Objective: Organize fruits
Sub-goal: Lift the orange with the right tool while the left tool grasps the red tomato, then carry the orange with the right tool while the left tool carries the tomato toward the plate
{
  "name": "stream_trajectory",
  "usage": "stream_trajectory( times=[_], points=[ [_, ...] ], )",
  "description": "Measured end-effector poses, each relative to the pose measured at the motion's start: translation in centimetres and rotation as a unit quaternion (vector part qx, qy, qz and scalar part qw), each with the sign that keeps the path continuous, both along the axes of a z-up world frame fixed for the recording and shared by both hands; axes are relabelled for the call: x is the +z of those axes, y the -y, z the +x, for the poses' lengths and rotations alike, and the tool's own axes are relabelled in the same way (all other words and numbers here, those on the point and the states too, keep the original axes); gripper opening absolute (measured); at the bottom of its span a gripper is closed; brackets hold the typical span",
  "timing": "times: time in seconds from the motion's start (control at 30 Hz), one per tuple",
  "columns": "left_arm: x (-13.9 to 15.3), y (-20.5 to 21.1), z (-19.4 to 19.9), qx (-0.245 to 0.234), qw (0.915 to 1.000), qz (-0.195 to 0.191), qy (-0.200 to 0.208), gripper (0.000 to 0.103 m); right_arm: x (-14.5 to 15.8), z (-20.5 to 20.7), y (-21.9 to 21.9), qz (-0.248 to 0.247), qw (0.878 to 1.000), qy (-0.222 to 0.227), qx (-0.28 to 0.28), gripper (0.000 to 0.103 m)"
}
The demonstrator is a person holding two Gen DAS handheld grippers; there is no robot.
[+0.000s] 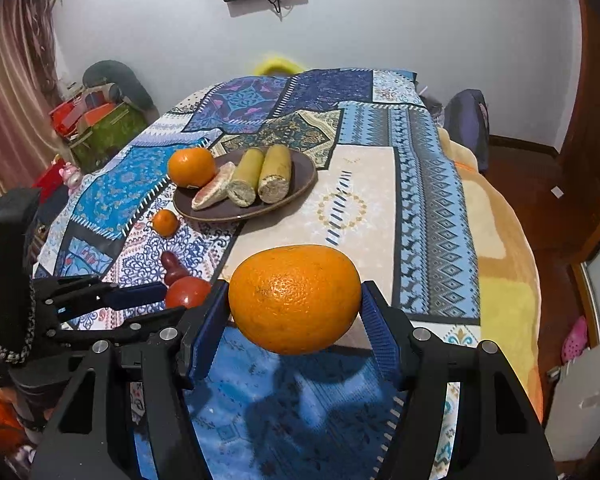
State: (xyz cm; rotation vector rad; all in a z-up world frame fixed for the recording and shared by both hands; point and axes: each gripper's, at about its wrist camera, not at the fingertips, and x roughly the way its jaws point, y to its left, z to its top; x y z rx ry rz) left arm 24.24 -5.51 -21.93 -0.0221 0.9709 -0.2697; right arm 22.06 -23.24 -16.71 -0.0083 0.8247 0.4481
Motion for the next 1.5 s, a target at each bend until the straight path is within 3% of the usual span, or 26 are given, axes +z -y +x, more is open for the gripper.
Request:
stream_trajectory(
  times=[0.13,0.23,0.37,0.4,0.67,0.83,1.0,1.23,1.5],
  points=[
    [1.4,-1.5,0.1,0.009,0.9997,-0.007,0.019,0.021,0.1,0.7,-0.7,0.004,1.0,0.0,0.004,0.062],
    [1.4,-2.2,0.3,0.011,0.9997,-0.019,0.008,0.022,0.1,1.0,-1.2,0.008,1.0,0.001,0.007,0.062],
    [0.5,-1.6,0.1,0.005,0.9998,-0.02,-0.006,0.057,-0.2,1.1,-1.4,0.012,1.0,-0.003,0.008,0.062],
    [0.3,-1.2,-0.1,0.0,0.9998,-0.017,-0.007,0.061,-0.3,1.1,-1.3,0.011,1.0,-0.004,0.008,0.062],
    [-2.2,1.5,1.1,-0.015,0.999,-0.003,-0.042,0.062,-0.7,1.0,-0.2,0.005,1.0,-0.014,0.0,0.062],
    [-3.4,1.5,2.6,-0.006,0.9974,-0.028,-0.066,0.062,-0.4,0.9,0.7,0.004,1.0,-0.012,-0.005,0.062],
    [-3.7,1.5,3.3,-0.004,0.998,-0.023,-0.06,0.05,-0.4,1.1,1.2,0.002,1.0,-0.012,-0.009,0.062],
    [-3.2,0.8,2.9,0.003,0.9981,-0.028,-0.055,0.049,-0.5,1.2,1.2,0.004,1.0,-0.013,-0.008,0.062],
    [-0.4,-1.6,2.6,0.026,0.9993,-0.023,-0.014,0.049,-0.2,1.9,-0.2,0.005,1.0,-0.009,0.003,0.062]
  ],
)
